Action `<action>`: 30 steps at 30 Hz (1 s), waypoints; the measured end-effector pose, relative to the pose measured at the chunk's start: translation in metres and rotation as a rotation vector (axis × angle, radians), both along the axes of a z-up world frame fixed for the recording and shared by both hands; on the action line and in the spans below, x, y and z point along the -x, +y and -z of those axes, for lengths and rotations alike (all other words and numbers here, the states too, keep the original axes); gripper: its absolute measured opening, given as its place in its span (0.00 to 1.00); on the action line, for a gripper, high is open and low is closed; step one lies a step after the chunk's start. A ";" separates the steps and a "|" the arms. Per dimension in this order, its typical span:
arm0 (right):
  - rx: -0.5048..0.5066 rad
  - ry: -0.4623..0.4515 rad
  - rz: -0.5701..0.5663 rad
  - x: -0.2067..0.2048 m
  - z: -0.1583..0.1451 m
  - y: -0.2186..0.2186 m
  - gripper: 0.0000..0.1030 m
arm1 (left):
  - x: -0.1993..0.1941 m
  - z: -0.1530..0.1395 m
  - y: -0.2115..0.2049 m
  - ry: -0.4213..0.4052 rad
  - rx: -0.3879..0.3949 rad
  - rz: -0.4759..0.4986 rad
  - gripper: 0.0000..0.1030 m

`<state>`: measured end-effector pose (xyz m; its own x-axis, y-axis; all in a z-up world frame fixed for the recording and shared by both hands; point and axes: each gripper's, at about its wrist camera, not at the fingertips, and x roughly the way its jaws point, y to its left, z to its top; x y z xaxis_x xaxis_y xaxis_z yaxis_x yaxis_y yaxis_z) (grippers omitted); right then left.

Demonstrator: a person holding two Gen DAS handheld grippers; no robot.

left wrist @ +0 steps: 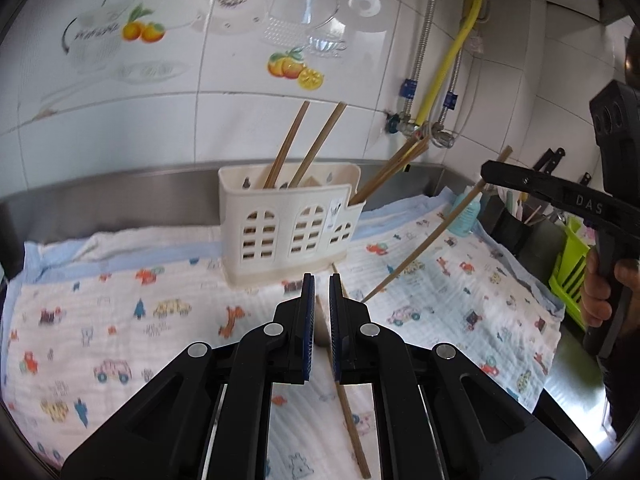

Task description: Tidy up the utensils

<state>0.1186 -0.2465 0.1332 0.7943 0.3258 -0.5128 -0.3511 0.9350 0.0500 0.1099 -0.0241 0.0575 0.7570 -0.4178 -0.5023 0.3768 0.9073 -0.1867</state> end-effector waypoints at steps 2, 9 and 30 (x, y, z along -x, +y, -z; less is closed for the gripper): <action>0.000 -0.006 -0.004 -0.004 -0.006 0.002 0.06 | -0.007 -0.006 -0.002 0.000 -0.008 0.006 0.06; 0.013 -0.050 0.001 -0.027 -0.039 0.004 0.06 | -0.024 -0.025 0.000 -0.010 -0.032 0.006 0.05; 0.042 -0.087 -0.036 -0.014 -0.048 0.018 0.06 | 0.028 0.083 0.011 0.202 -0.099 0.030 0.39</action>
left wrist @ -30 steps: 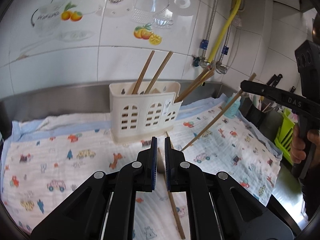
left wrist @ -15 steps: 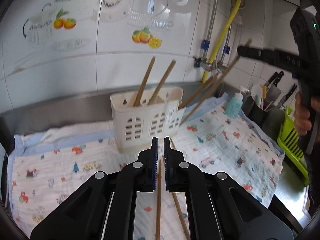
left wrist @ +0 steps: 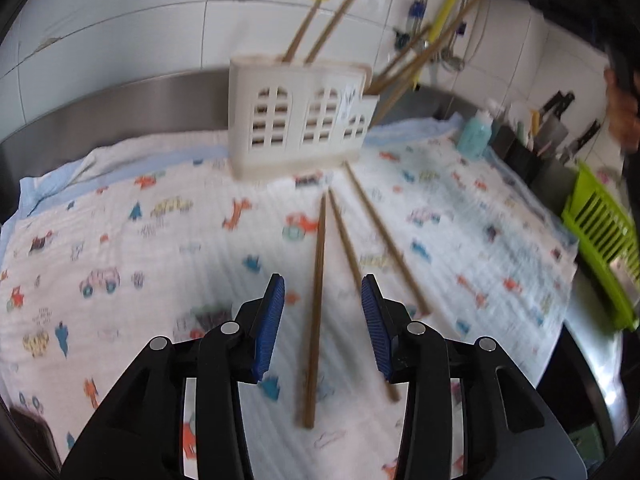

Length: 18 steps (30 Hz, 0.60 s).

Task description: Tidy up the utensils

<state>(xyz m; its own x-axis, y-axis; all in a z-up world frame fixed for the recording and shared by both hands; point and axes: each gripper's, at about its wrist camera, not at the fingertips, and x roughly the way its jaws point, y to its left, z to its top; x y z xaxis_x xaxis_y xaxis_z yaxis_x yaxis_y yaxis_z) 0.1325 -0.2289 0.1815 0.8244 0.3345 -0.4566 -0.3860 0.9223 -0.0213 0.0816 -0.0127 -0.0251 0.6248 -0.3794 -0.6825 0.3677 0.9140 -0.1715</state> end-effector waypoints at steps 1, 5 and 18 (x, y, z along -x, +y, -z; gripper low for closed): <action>0.001 0.001 -0.002 0.001 0.001 0.001 0.06 | 0.002 0.007 -0.001 0.009 -0.013 -0.001 0.39; 0.003 0.005 -0.004 0.002 0.003 0.002 0.06 | 0.008 0.027 -0.001 0.048 -0.038 0.007 0.25; 0.008 0.002 -0.009 0.004 0.002 0.007 0.06 | 0.010 0.053 -0.009 0.095 -0.130 -0.016 0.09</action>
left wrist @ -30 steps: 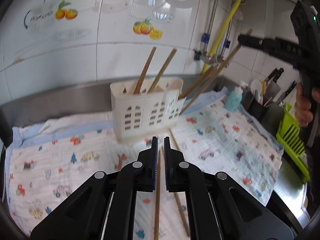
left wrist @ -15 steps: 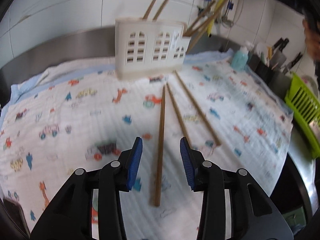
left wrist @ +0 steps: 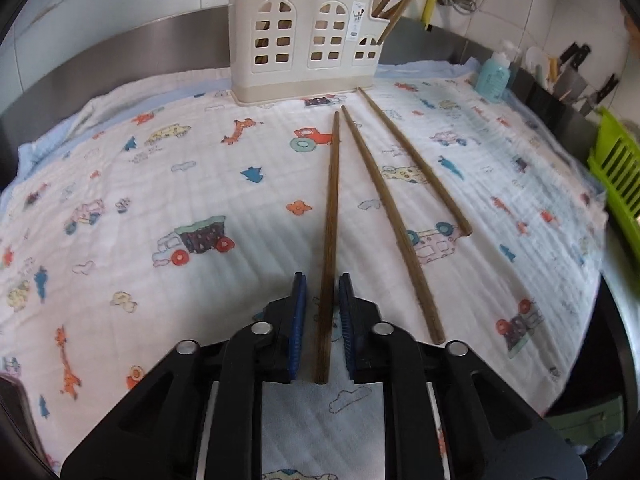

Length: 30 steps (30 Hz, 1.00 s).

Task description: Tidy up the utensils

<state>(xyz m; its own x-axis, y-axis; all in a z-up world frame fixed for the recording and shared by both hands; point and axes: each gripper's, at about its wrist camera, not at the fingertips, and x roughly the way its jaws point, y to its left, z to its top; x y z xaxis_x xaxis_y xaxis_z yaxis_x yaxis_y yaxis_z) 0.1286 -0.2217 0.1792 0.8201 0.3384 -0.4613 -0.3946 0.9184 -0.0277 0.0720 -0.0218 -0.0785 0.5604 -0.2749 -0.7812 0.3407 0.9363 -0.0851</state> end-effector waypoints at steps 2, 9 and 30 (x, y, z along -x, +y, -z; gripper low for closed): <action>-0.004 0.000 0.001 0.000 0.000 0.000 0.06 | 0.000 -0.003 -0.001 -0.009 -0.011 -0.020 0.07; -0.005 -0.012 0.004 0.001 -0.004 -0.001 0.06 | -0.007 -0.038 0.012 -0.061 0.108 -0.064 0.07; -0.013 -0.077 0.026 -0.025 -0.044 -0.002 0.06 | -0.051 -0.143 0.008 -0.265 0.179 -0.017 0.06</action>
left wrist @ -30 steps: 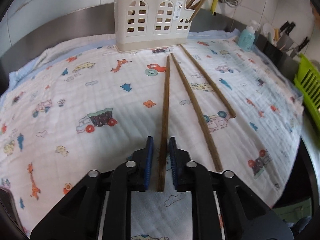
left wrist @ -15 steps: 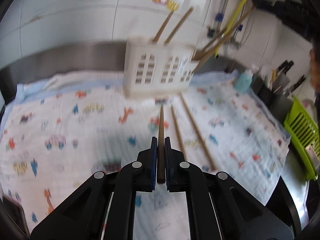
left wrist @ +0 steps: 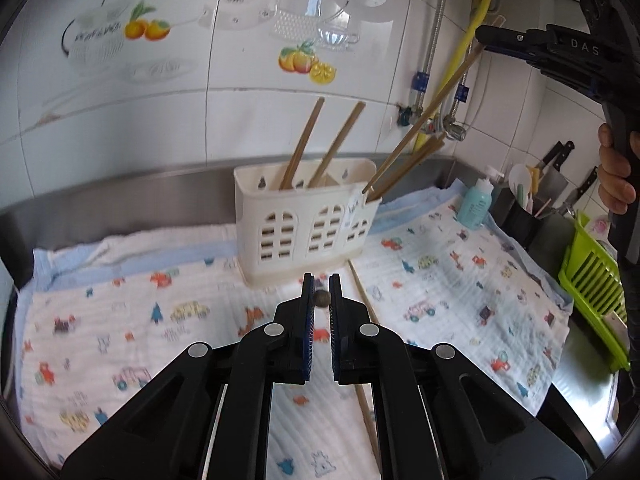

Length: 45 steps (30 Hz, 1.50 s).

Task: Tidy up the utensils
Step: 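Lift the left gripper's chopstick upright over the holder while the right gripper holds its own there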

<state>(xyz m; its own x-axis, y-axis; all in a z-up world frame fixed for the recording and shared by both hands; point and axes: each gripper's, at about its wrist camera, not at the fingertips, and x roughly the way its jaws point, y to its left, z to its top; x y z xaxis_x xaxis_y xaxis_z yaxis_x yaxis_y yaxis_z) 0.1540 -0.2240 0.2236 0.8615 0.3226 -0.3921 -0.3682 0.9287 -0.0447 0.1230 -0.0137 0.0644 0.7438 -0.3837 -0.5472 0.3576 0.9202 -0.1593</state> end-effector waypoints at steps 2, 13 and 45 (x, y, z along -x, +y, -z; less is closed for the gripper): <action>0.002 -0.006 0.005 -0.005 -0.005 0.000 0.06 | -0.005 -0.008 -0.001 -0.009 -0.006 0.008 0.06; 0.035 0.018 0.065 -0.040 -0.003 -0.005 0.06 | -0.029 -0.072 0.006 -0.118 -0.045 -0.016 0.06; 0.052 0.158 0.063 -0.078 0.066 -0.014 0.07 | -0.127 -0.111 0.003 -0.207 0.002 -0.152 0.08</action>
